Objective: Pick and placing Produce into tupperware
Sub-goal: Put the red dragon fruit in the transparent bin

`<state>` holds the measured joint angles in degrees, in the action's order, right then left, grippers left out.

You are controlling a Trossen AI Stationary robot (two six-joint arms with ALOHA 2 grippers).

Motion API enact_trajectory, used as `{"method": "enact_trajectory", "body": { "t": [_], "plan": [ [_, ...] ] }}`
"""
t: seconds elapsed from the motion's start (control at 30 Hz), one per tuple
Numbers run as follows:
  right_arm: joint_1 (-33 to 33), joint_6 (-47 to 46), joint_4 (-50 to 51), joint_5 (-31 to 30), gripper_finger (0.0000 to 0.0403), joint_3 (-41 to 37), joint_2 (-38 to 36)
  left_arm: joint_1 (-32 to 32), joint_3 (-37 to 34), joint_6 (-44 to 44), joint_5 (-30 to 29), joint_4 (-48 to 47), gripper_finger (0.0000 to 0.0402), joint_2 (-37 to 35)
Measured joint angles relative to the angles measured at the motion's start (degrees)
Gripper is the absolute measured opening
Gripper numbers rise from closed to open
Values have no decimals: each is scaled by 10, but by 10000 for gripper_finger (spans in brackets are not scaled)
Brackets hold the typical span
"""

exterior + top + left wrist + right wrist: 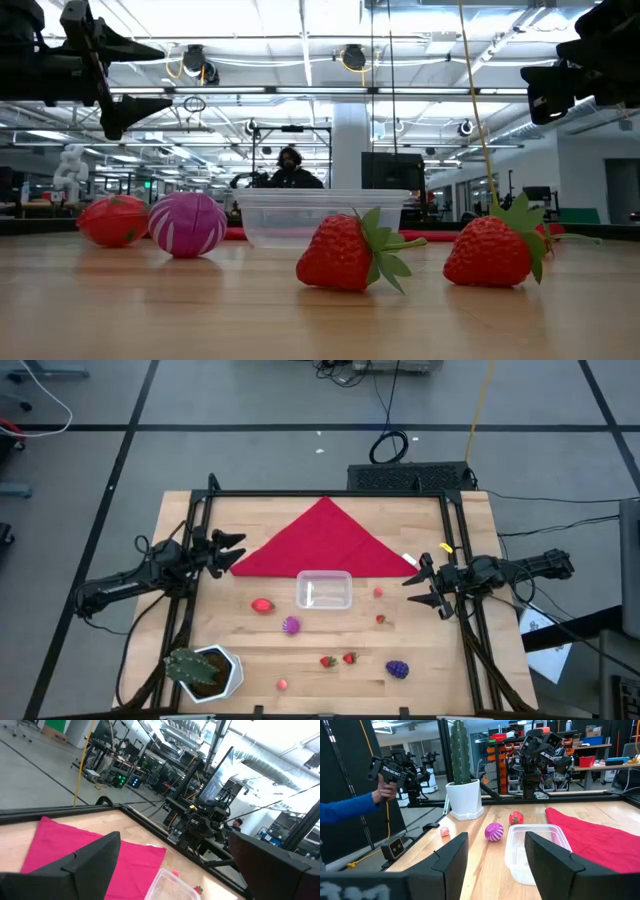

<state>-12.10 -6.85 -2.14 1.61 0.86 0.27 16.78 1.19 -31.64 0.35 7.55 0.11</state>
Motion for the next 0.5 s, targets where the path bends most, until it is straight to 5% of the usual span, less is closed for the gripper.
{"method": "enact_trajectory", "body": {
  "t": [0.33, 0.5],
  "plan": [
    [0, 92, -123, 37, 187, 25, 0, -2, 49, 70, 110, -24, 379, 0],
    [0, 164, -78, 80, 187, 124, 14, -26, 206, 104, 123, -243, 379, 4]
  ]
}}
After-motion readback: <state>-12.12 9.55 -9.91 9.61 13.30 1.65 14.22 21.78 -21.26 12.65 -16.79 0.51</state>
